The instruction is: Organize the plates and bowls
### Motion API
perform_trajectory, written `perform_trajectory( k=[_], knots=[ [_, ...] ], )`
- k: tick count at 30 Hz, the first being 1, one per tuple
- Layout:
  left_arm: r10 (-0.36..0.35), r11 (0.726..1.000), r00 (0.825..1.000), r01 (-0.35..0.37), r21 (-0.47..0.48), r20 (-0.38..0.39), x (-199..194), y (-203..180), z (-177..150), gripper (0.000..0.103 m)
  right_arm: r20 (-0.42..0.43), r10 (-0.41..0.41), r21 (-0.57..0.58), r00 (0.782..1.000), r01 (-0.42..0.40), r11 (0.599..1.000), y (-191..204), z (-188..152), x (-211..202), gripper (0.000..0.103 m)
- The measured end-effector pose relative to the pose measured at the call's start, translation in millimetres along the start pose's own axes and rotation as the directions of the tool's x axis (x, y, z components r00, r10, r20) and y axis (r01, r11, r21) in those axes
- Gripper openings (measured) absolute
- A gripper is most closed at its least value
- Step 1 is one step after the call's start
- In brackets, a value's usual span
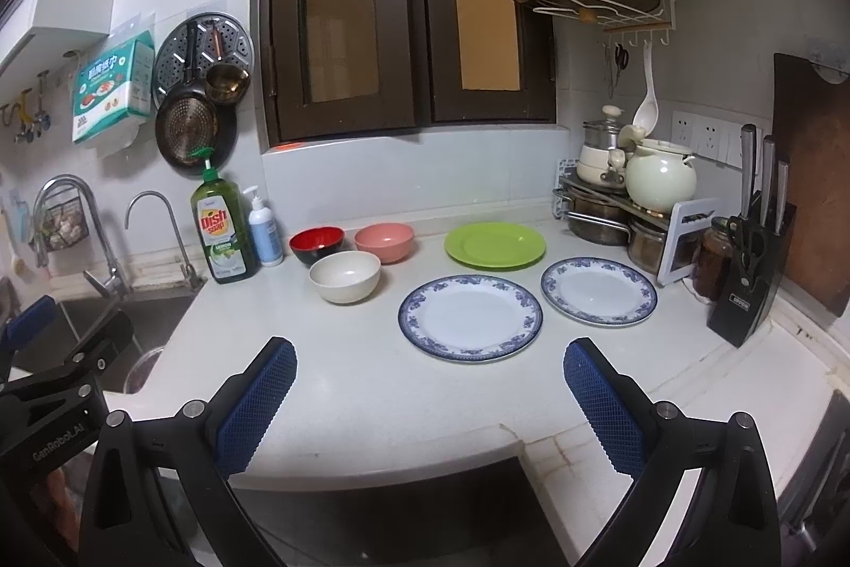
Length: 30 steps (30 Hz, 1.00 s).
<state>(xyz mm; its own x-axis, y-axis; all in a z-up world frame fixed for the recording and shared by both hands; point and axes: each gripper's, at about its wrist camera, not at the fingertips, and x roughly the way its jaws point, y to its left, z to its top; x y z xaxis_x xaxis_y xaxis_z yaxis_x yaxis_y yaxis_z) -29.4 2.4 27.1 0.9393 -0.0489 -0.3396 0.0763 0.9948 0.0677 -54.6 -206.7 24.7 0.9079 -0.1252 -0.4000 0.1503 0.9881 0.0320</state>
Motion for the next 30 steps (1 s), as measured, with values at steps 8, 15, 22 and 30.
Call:
perform_trajectory(
  k=[8,15,22,30],
  knots=[
    [0.001,1.000,1.000,-0.001,0.002,0.009,-3.4,-2.8,1.3,0.103,0.009,-0.004,0.000,1.000,0.004,1.000,-2.8,1.2,-3.7,0.102],
    [-0.001,1.000,1.000,0.001,0.001,0.009,-3.8,-3.5,0.8,0.103,0.010,-0.004,-0.001,1.000,0.004,1.000,-3.3,0.8,-4.4,0.102],
    [-0.001,1.000,1.000,0.001,0.002,0.011,-4.3,-4.4,0.9,0.103,0.012,-0.004,0.000,1.000,0.004,1.000,-3.5,0.7,-4.7,0.102],
    [-0.004,1.000,1.000,0.004,-0.001,0.001,2.7,-2.4,4.6,0.103,0.006,-0.009,0.002,1.000,0.009,1.000,-2.8,3.1,-2.8,0.102]
  ],
)
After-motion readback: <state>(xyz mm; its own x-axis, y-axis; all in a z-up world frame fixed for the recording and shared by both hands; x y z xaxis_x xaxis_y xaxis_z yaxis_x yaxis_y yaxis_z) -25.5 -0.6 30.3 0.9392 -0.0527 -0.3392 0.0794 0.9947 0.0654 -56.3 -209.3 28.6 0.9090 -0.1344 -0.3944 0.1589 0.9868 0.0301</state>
